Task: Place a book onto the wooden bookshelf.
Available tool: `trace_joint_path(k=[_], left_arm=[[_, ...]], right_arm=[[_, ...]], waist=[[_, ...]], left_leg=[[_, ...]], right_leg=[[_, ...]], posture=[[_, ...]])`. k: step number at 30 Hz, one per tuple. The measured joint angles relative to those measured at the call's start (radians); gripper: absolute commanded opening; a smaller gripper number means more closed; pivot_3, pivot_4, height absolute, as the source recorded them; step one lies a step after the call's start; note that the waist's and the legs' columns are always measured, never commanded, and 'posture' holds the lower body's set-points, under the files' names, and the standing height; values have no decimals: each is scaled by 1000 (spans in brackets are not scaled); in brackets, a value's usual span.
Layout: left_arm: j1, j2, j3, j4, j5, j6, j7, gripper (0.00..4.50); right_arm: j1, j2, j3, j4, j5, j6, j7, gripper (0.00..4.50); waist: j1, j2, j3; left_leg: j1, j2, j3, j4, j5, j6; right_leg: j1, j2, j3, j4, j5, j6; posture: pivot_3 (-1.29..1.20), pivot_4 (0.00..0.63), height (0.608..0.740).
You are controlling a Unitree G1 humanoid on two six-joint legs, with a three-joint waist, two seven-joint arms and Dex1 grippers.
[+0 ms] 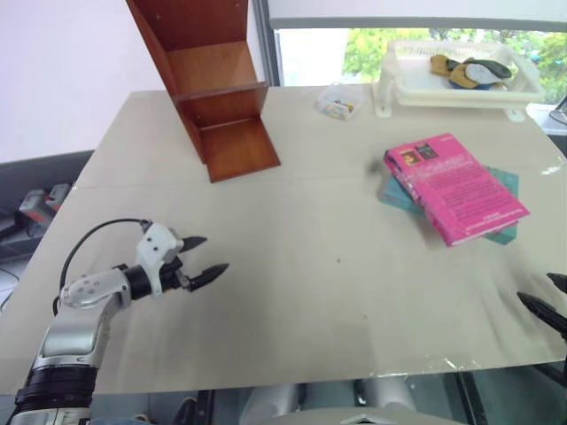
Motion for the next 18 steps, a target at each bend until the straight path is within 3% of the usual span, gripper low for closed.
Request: trace_joint_path(k=[18], left_arm=[[46,0,30,-38,-12,29,-2,4421]], right_arm=[[-60,0,26,7,-31,-18,-38,4500]], waist=[[1,-1,0]], left_leg=[[0,0,0,0,0,0]], right_leg=[[0,0,0,0,0,0]], posture=[[0,150,740]])
